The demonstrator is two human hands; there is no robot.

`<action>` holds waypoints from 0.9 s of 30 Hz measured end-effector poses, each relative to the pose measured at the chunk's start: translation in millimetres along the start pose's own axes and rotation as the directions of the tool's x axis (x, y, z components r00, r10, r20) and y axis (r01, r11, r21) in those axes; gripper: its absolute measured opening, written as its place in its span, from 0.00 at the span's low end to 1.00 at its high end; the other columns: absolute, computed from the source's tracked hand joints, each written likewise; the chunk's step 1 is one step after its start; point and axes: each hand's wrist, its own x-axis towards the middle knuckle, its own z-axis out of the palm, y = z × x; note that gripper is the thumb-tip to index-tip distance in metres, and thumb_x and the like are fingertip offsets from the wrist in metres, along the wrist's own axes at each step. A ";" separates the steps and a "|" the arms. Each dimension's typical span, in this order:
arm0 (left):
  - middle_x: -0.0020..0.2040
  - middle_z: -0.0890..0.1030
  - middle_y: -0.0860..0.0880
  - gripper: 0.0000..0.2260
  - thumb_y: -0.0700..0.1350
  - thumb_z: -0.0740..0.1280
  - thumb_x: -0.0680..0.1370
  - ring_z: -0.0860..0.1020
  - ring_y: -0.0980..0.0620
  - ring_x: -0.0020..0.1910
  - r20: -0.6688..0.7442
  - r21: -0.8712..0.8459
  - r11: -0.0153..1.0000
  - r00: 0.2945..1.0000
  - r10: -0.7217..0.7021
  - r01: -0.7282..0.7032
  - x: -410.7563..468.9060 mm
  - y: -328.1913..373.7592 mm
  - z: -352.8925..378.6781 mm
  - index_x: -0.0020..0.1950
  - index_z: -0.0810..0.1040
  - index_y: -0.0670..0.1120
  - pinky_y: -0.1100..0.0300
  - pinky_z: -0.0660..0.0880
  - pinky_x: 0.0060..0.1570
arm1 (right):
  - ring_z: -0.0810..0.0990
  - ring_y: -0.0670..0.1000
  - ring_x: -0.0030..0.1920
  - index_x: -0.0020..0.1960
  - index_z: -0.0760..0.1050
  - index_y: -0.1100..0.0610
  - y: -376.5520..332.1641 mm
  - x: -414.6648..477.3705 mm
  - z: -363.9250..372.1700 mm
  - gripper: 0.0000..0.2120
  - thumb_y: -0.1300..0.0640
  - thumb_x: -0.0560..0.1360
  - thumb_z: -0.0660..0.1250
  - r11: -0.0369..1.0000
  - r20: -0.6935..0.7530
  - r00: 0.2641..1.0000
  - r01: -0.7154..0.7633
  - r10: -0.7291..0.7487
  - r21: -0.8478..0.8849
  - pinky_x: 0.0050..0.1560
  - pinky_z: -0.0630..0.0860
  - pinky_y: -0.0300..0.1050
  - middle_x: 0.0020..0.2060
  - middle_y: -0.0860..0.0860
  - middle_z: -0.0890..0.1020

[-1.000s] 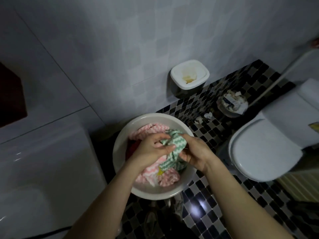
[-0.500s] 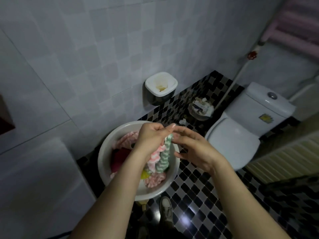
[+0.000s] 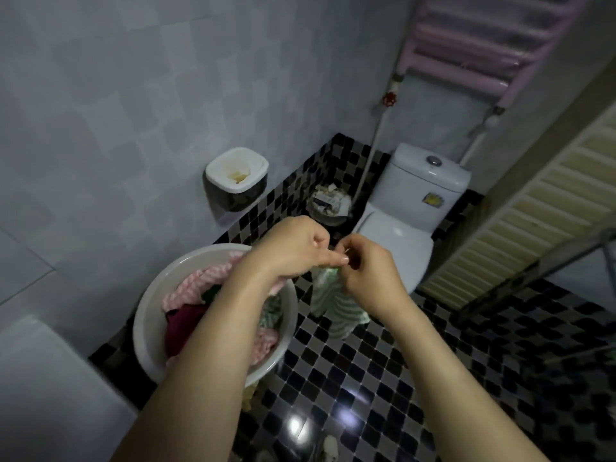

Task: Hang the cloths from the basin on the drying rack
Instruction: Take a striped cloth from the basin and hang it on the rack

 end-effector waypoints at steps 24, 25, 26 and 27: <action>0.32 0.70 0.44 0.09 0.41 0.78 0.68 0.68 0.50 0.32 0.610 -0.323 0.943 0.779 0.145 0.077 36.1 136.3 156.6 0.46 0.82 0.47 0.65 0.69 0.36 | 0.83 0.49 0.35 0.49 0.83 0.62 146.4 -149.3 -241.8 0.11 0.56 0.78 0.65 0.421 0.149 0.867 -0.373 0.476 0.827 0.29 0.79 0.37 0.38 0.56 0.85; 0.33 0.71 0.44 0.04 0.42 0.75 0.72 0.68 0.49 0.34 0.604 -0.143 0.989 0.794 0.069 0.023 37.0 145.4 169.4 0.45 0.84 0.47 0.63 0.69 0.37 | 0.84 0.50 0.37 0.48 0.83 0.62 153.6 -156.0 -248.5 0.12 0.55 0.78 0.65 0.442 0.142 0.866 -0.379 0.480 0.813 0.30 0.80 0.37 0.39 0.56 0.85; 0.33 0.73 0.45 0.02 0.43 0.73 0.74 0.70 0.50 0.34 0.561 0.007 0.999 0.827 0.036 -0.049 38.0 152.6 180.2 0.42 0.83 0.47 0.61 0.68 0.37 | 0.84 0.50 0.39 0.48 0.82 0.63 159.3 -160.6 -252.2 0.13 0.54 0.79 0.65 0.479 0.130 0.863 -0.389 0.488 0.787 0.31 0.80 0.37 0.40 0.56 0.85; 0.31 0.75 0.49 0.06 0.43 0.70 0.76 0.71 0.52 0.32 0.508 0.102 0.988 0.860 0.049 -0.117 39.7 161.7 193.4 0.39 0.82 0.46 0.60 0.68 0.37 | 0.85 0.50 0.40 0.47 0.82 0.62 166.4 -165.8 -257.6 0.14 0.53 0.79 0.65 0.521 0.098 0.864 -0.385 0.494 0.762 0.32 0.80 0.38 0.40 0.56 0.85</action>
